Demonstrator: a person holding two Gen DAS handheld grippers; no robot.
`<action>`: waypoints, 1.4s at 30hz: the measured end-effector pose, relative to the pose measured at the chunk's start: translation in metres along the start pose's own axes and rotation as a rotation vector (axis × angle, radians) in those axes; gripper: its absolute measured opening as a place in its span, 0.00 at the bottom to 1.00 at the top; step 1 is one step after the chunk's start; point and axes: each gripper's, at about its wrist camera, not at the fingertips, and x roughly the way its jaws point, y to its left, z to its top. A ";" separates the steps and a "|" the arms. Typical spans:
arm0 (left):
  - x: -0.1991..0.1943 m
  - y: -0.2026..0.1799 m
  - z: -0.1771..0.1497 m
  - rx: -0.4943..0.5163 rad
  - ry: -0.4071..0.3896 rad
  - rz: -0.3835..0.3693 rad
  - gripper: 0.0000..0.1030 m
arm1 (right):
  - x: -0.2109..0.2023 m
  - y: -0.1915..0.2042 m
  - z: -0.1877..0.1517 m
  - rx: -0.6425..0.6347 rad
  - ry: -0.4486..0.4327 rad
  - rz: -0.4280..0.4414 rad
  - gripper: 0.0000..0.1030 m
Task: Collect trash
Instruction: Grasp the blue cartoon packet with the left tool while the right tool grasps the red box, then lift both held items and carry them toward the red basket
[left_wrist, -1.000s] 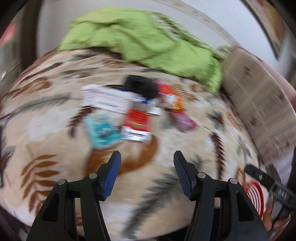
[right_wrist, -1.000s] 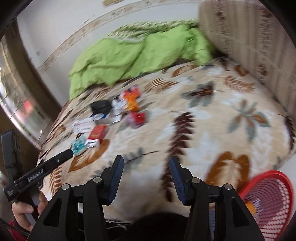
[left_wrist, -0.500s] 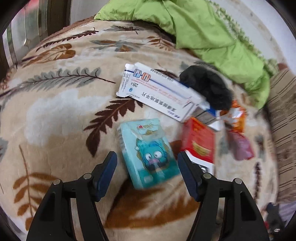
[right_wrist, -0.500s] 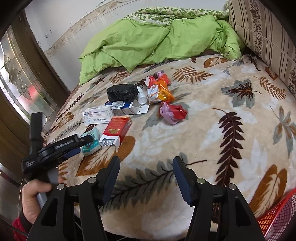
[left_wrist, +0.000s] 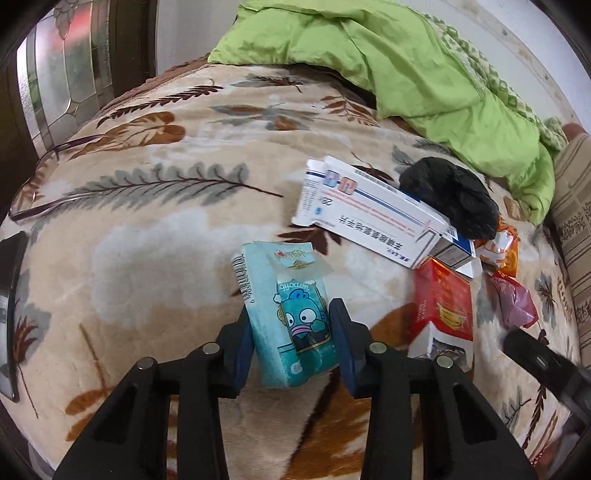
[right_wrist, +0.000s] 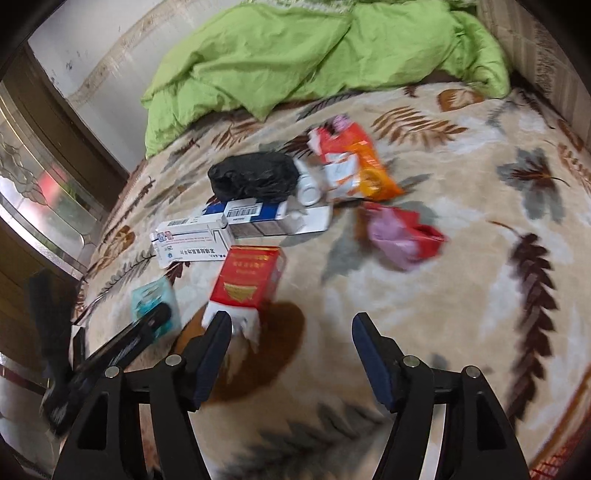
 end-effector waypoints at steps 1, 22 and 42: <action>0.000 0.003 0.000 -0.007 0.000 -0.001 0.36 | 0.008 0.003 0.003 0.006 0.010 0.000 0.69; -0.005 -0.017 -0.009 0.060 -0.010 -0.075 0.30 | 0.040 0.042 0.016 -0.139 -0.005 0.048 0.22; -0.022 -0.047 -0.019 0.110 -0.035 -0.343 0.15 | -0.044 -0.030 -0.016 -0.033 -0.198 0.037 0.22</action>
